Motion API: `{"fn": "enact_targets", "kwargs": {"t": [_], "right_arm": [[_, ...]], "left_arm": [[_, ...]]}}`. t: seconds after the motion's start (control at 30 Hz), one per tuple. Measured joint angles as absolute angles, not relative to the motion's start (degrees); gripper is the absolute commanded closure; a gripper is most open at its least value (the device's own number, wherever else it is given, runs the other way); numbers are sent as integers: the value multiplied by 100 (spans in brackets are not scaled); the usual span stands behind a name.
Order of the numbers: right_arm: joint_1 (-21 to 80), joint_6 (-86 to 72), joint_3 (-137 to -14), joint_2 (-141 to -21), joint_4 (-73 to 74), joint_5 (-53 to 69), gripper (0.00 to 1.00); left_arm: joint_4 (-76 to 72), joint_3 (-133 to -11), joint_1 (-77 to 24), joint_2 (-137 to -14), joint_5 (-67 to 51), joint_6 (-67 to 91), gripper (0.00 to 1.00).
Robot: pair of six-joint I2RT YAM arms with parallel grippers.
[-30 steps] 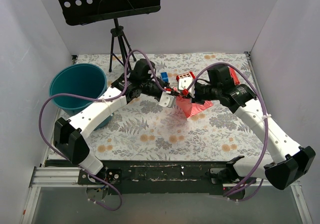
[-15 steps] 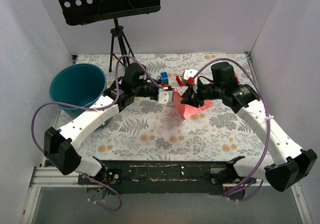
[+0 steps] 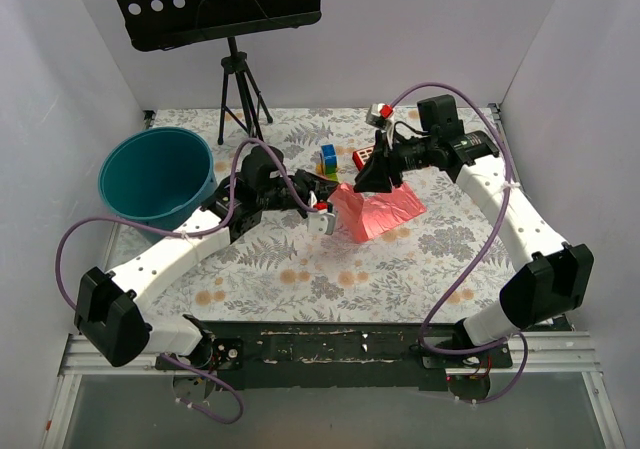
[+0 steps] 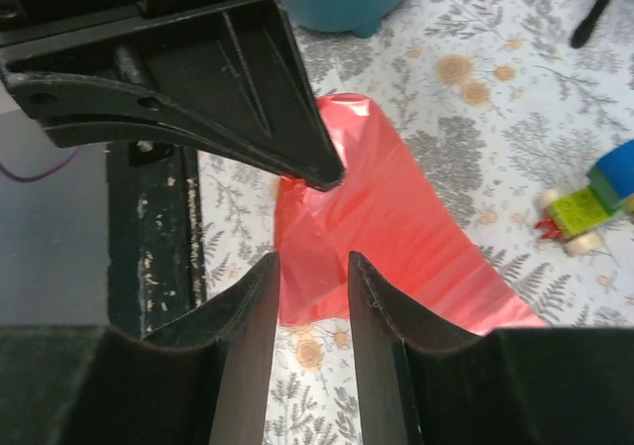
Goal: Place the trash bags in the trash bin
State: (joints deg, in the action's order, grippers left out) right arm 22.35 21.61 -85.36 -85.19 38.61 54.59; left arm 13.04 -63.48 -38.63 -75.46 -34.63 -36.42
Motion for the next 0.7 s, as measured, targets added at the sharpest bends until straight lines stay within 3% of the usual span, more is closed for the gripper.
{"fn": "enact_targets", "kwargs": {"t": [0.17,0.3,0.47,0.57,0.7], "right_arm": [[2224,2062,-8578,-8628,4066,5907,52],[2128,1592,-8473,-8639,3964,6346,37],[1861,1052,-8165,-8696,3653,6689,32],[1710,690,-7999,-8755,3367,6836,23],[1610,84,-7765,-8851,2842,7140,21]], "left_arm": [[764,-6125,-3863,-7509,-3430,-3951,100],[419,-5948,-3863,-7467,-3400,-4158,100],[237,-5929,-3863,-7426,-3402,-4283,100],[143,-5918,-3863,-7391,-3413,-4327,100],[80,-5859,-3863,-7352,-3472,-4372,100]]}}
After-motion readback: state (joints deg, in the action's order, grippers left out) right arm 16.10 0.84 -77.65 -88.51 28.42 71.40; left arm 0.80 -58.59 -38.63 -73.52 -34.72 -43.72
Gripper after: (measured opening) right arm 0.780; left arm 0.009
